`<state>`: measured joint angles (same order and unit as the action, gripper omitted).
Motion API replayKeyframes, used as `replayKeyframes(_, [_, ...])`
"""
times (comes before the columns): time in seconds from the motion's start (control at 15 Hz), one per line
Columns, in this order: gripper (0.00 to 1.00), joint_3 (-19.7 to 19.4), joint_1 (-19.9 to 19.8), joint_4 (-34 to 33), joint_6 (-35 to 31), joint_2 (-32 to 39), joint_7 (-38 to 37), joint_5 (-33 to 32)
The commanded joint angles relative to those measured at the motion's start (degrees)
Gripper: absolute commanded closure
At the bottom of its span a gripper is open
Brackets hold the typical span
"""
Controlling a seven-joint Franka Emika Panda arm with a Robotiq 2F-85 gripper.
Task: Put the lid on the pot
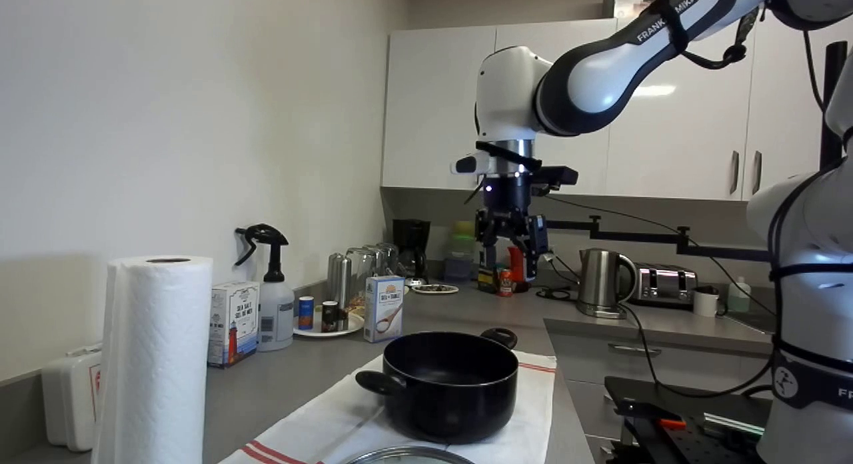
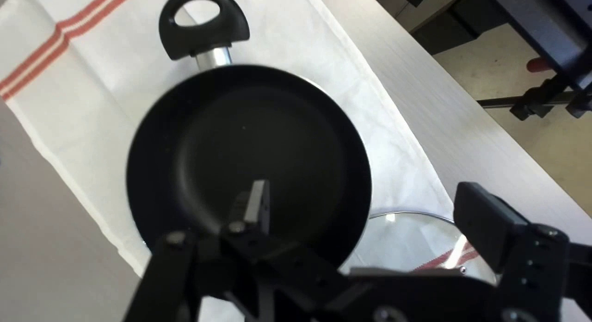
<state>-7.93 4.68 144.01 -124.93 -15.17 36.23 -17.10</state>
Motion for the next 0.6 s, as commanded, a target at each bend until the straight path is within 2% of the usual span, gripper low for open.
replayKeyframes(0.0, [0.00,2.65,1.20,-4.52,-2.91,8.77,5.71,3.44])
replayKeyframes(0.53, [0.00,9.92,0.75,-11.20,-11.15,22.46,10.60,3.17])
